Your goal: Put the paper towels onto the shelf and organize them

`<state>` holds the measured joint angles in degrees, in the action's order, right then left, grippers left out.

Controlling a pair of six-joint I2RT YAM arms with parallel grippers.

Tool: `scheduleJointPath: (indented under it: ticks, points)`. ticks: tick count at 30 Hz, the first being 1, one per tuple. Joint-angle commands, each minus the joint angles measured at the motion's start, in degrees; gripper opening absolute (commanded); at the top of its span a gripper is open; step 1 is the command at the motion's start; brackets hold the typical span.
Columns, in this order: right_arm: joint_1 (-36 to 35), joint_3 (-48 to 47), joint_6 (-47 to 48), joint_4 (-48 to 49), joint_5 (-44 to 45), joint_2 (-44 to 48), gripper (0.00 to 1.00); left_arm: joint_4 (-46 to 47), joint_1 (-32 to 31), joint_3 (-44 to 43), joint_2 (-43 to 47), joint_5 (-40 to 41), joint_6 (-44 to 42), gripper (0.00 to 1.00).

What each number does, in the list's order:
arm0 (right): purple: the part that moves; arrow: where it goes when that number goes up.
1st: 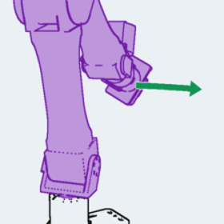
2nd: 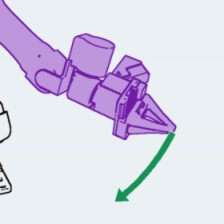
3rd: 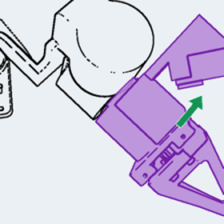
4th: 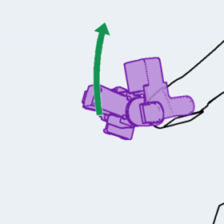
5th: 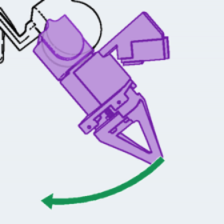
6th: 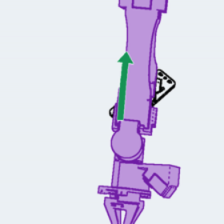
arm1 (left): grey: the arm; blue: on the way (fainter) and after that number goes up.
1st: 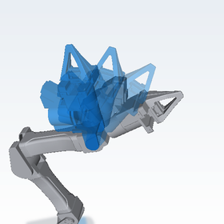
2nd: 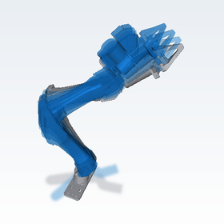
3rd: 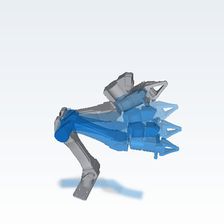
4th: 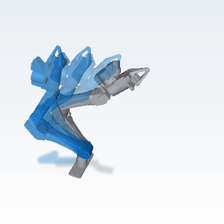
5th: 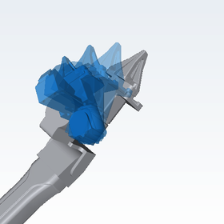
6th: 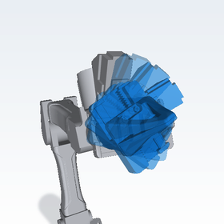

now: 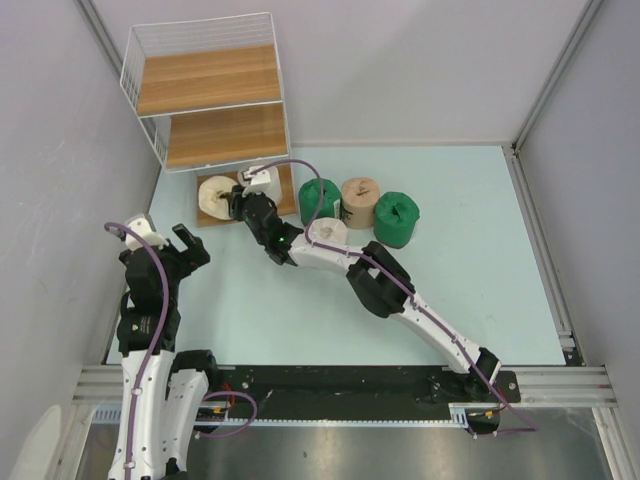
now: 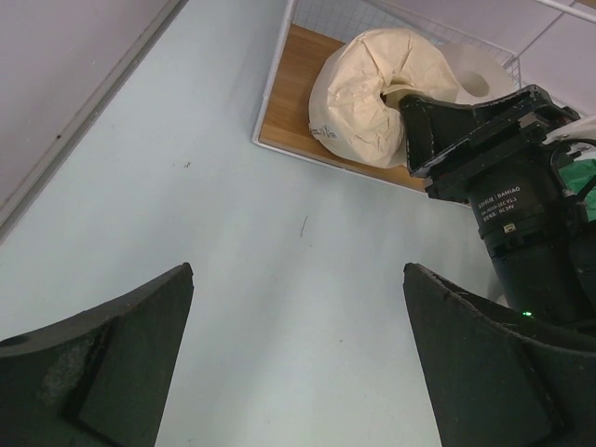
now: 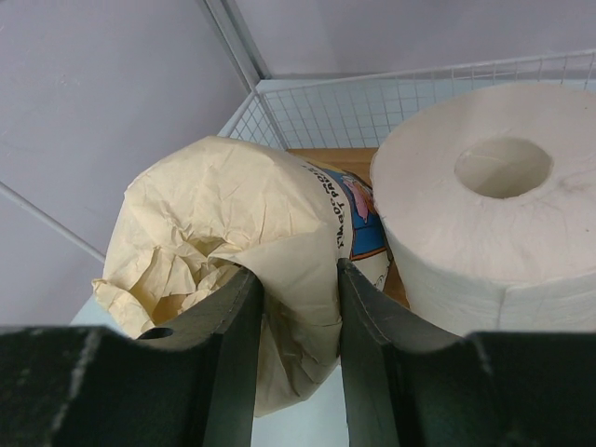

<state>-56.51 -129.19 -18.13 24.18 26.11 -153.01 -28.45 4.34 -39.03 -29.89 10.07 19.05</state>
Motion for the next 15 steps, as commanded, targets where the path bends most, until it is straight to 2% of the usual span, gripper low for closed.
scheduleJointPath:
  ticks: [1,6,10,15]
  points:
    - [0.88,-4.32,0.64,4.65,1.58,-0.62,0.37,1.11,-0.03,-1.41,0.18,-1.1,0.2,1.0]
    - [0.97,-4.32,0.11,4.38,1.05,-0.71,0.57,1.29,-0.03,-1.32,-0.17,-1.89,0.11,1.0]
    - [1.4,-3.88,-0.15,4.47,0.44,-0.45,0.62,1.29,-0.03,-1.32,-0.26,-2.07,0.11,1.0]
    - [1.32,-1.69,0.29,6.22,-0.44,1.04,0.63,1.2,-0.03,-1.32,-0.17,-1.98,0.11,1.0]
